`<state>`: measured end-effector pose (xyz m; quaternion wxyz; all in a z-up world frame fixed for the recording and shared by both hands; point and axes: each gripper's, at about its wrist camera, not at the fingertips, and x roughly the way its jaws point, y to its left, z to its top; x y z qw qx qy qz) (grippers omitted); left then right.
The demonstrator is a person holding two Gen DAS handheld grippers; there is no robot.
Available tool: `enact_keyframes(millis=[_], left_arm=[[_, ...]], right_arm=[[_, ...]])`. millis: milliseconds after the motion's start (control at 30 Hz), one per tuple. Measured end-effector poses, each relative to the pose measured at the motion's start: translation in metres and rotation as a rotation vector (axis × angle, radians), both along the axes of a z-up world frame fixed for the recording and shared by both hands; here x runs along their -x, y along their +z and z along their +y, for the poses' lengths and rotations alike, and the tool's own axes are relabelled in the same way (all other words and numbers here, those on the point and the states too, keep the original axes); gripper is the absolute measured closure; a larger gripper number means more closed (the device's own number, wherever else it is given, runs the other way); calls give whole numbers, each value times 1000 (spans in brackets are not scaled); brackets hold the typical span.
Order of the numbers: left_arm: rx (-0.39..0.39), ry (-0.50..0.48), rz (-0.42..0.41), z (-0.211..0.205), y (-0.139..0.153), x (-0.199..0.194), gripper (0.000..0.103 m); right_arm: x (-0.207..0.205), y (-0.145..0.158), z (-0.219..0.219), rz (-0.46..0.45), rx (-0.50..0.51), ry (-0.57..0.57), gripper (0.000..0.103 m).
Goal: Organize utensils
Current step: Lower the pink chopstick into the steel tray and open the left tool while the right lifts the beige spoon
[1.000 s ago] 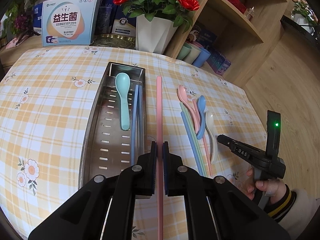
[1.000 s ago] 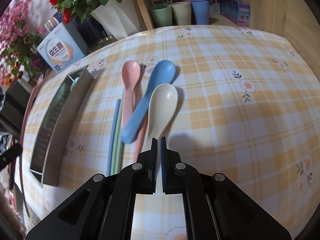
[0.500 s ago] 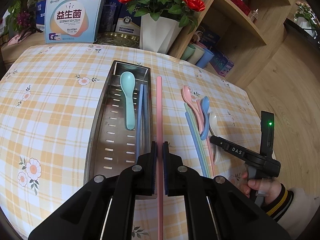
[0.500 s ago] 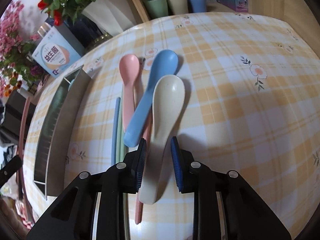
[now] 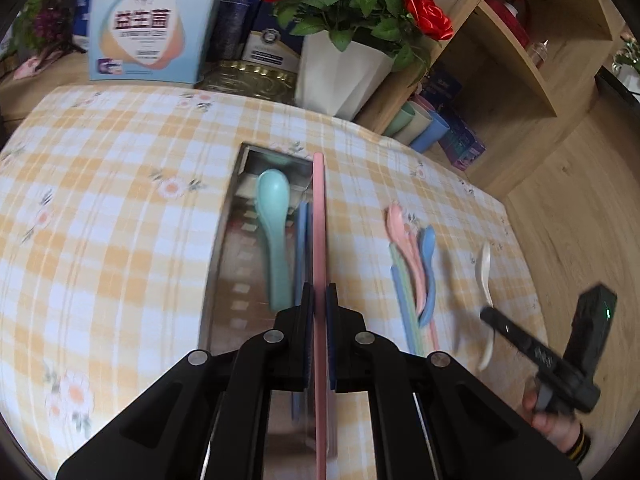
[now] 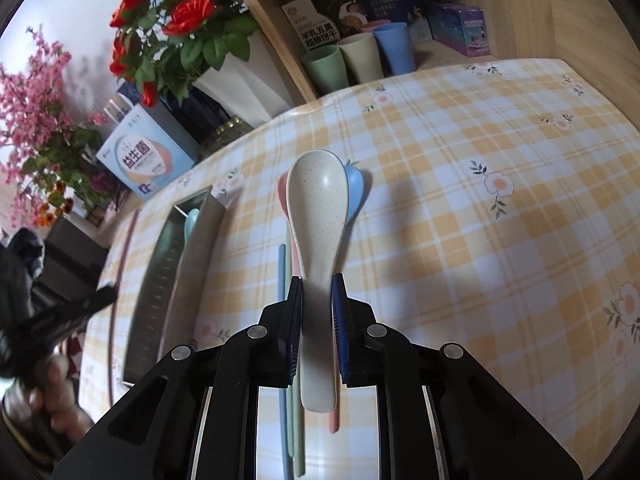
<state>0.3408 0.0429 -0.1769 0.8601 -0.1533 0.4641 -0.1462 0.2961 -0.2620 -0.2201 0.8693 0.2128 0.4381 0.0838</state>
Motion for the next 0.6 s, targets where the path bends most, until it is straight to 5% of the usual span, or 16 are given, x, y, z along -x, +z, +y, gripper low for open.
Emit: enact_keyframes(millis=[200,600], left_arm=[[-6,-35,73,-10,-26,-46,97],[-50,-32,166,-13,-59,-61,97]], right_arm=[[7,4,-14,0,-13,-31,88],[12,-1,-32,20,-37,-75,88]])
